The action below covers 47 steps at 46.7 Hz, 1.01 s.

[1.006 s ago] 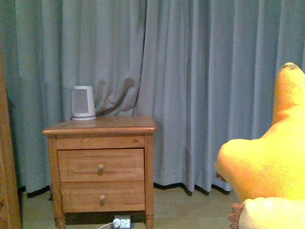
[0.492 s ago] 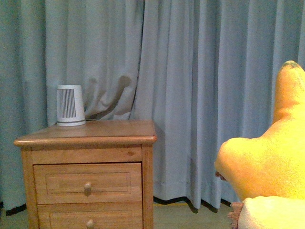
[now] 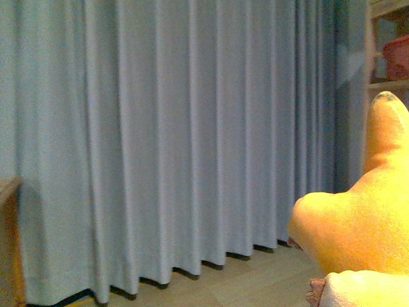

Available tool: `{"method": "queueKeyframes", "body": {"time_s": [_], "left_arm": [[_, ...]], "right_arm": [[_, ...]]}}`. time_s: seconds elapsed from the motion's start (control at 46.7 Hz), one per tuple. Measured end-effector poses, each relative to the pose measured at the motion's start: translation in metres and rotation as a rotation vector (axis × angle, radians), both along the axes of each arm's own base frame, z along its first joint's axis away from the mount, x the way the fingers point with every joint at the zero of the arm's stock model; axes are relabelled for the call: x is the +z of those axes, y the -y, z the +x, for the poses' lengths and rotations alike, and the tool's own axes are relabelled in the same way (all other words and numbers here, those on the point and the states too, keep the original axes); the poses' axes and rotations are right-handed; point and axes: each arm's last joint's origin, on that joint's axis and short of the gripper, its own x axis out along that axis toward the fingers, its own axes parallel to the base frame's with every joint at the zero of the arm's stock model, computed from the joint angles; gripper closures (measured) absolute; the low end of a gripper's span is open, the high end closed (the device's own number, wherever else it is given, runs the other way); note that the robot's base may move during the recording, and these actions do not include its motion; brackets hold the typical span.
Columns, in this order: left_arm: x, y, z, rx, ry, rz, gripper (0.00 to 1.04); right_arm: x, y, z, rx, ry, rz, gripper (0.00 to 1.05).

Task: Put away toys

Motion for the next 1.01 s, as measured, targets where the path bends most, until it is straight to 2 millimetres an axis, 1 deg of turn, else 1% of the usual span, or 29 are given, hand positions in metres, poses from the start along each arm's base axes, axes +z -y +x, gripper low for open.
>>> {"method": "queueKeyframes", "body": {"time_s": [1.006], "left_arm": [[0.0001,0.0,0.0,0.0,0.001,0.0,0.06]], "right_arm": [[0.0,0.0,0.0,0.0,0.0,0.0,0.97]]}}
